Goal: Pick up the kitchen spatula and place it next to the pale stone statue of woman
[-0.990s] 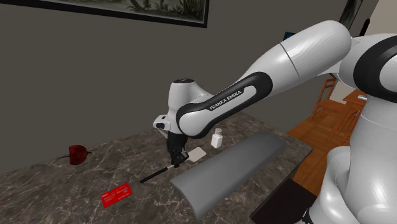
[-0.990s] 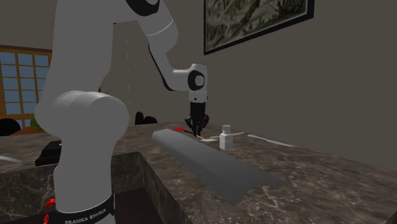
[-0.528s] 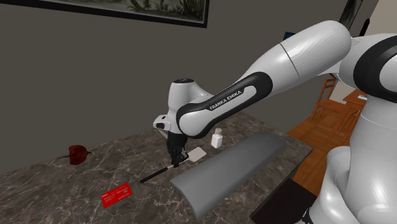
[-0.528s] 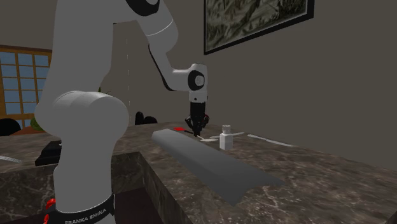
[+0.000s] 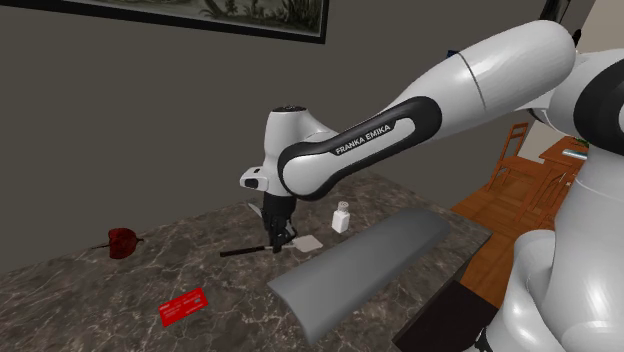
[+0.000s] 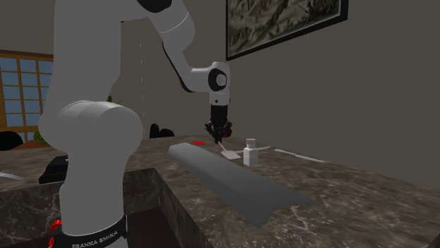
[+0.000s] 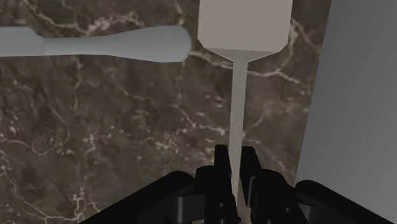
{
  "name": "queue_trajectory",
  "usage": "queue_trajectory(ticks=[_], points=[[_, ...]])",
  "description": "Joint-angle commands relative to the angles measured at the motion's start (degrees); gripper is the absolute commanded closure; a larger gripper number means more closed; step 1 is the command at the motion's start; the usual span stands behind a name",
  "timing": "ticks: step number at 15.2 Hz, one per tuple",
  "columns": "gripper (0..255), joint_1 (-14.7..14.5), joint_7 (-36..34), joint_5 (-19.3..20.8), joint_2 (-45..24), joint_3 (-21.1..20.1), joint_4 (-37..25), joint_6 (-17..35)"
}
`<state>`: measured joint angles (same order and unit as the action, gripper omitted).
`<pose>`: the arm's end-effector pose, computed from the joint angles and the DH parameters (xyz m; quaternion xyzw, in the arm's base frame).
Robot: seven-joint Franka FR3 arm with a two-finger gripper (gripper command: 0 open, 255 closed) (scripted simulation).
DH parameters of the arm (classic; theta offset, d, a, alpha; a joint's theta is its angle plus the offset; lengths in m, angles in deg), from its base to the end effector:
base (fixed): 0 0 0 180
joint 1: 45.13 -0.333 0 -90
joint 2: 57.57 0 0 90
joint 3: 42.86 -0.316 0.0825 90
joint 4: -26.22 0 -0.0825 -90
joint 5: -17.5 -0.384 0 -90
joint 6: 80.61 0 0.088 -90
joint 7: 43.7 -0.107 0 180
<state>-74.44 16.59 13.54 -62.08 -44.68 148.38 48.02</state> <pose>0.4750 0.2890 0.3745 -0.7129 -0.7005 -0.0237 0.0234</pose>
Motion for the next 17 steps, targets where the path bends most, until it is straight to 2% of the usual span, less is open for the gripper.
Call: queue_trajectory(ticks=[1,17], points=[[255,0.0,-0.1,0.0,0.8,0.0,-0.8,-1.6],[255,0.1,-0.7,0.4,5.2,0.1,-8.3,-13.5]])
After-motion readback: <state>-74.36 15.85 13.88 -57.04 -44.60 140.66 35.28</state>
